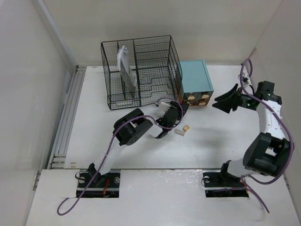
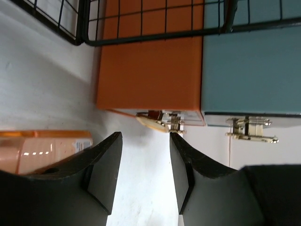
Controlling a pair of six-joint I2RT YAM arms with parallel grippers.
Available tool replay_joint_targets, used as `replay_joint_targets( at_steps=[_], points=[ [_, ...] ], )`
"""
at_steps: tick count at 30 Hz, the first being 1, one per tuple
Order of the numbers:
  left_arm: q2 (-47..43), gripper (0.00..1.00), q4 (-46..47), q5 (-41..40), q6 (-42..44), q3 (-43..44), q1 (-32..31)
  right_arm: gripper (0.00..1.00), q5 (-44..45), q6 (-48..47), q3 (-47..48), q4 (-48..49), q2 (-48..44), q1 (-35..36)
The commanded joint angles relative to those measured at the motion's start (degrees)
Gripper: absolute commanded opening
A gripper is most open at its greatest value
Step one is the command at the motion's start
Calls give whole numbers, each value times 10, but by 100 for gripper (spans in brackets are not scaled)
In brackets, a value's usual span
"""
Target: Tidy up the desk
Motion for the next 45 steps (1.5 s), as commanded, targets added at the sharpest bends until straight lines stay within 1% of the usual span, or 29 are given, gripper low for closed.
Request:
replay_joint_targets(
  at_steps=[1,10,18,19,23,29,31,32,39,41,45],
  points=[
    [2,41,3,-37,-13,27,-3,68,-56,-142,28,-128,1,-2],
    [20,41,-22,-48,-13,69,-3,69,-51,-165,28,-140,-21,-2],
    [20,41,-45,-53,-18,76,-3,69,-51,-170,28,-150,-26,-2],
    [20,40,-45,-53,-24,76,-3,69,-51,-175,28,-150,-26,-2],
    [20,40,-56,-58,-24,81,-3,69,-56,-181,23,-150,-26,-2],
    [25,37,-70,-63,-18,97,2,69,-56,-181,23,-155,-26,-2],
    [25,34,-76,-63,-18,103,2,69,-56,-186,23,-155,-26,-2],
    [25,34,-81,-63,-18,108,2,69,-56,-186,23,-155,-26,-2],
    [25,28,-81,-58,-13,102,2,69,-56,-191,23,-161,-26,-2],
    [25,28,-76,-58,-13,97,2,69,-56,-191,23,-161,-26,-2],
    [19,27,-49,-51,-6,60,2,69,-56,-197,23,-166,-26,-2]
  ],
)
